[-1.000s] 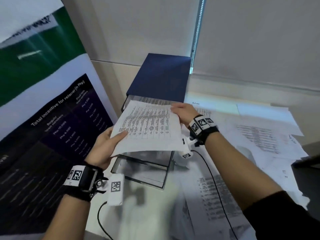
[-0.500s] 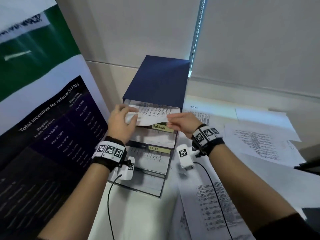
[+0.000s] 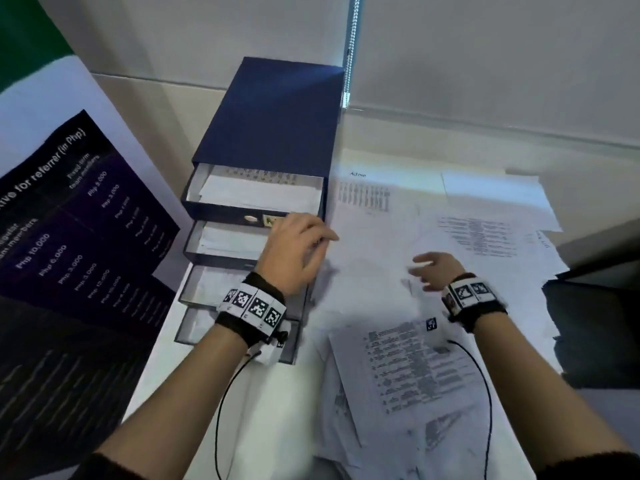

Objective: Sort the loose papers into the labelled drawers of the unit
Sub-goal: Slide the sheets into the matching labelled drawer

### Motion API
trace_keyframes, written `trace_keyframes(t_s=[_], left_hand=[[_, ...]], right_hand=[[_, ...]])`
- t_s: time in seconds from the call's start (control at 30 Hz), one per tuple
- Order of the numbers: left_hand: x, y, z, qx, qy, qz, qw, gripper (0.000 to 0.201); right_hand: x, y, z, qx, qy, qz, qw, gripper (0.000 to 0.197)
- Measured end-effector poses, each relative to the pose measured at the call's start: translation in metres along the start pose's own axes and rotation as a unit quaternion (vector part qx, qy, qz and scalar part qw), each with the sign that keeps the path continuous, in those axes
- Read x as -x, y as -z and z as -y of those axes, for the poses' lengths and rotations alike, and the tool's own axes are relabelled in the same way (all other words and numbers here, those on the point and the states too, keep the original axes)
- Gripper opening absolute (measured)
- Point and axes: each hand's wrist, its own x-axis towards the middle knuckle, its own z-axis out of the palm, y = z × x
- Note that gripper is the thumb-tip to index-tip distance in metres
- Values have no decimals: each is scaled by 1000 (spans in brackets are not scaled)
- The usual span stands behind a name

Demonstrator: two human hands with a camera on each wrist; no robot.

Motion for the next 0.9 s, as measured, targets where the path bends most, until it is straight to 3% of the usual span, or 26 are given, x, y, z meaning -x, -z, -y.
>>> trace_keyframes(t_s=[0.07, 0.1, 0.2, 0.27, 0.3, 0.37, 0.47, 0.53, 0.63, 0.7, 0.8, 0.9], left_hand=[[7, -41, -28, 62, -38, 80, 994, 18], [14, -65, -38, 88, -25, 130, 987, 18], [45, -142, -41, 92, 112, 296, 944, 35], [66, -180, -38, 14, 189, 393, 900, 57], [75, -193, -38, -25, 220, 411, 884, 65], [84, -203, -43, -70, 266, 396, 876, 70], [87, -206, -43, -70, 298, 384, 871, 61], [85, -202, -37, -49, 306, 396, 864, 50], [79, -192, -38, 49, 313, 401, 859, 48], [75, -185, -44, 113, 309, 409, 851, 53], [64, -179, -57, 182, 326, 388, 843, 77], [49, -173, -68, 238, 365, 289, 852, 84]], right_hand=[[-10, 4, -68, 174, -100, -28, 979, 76], [-12, 2, -96, 211, -139, -26, 967, 90], [-3, -10, -146, 238, -157, -30, 958, 108], [0, -16, -165, 213, -126, -60, 967, 112], [1, -18, -171, 174, -126, -77, 974, 114], [0, -17, -181, 91, -126, -97, 983, 115], [-3, -11, -191, 107, -91, -112, 984, 83], [-4, -3, -192, 103, -78, -126, 984, 64], [1, 14, -190, 38, -51, -116, 991, 61], [8, 30, -179, -14, 8, -111, 994, 50], [18, 48, -148, -25, 148, -44, 988, 12], [29, 62, -110, -57, 229, 17, 972, 20]])
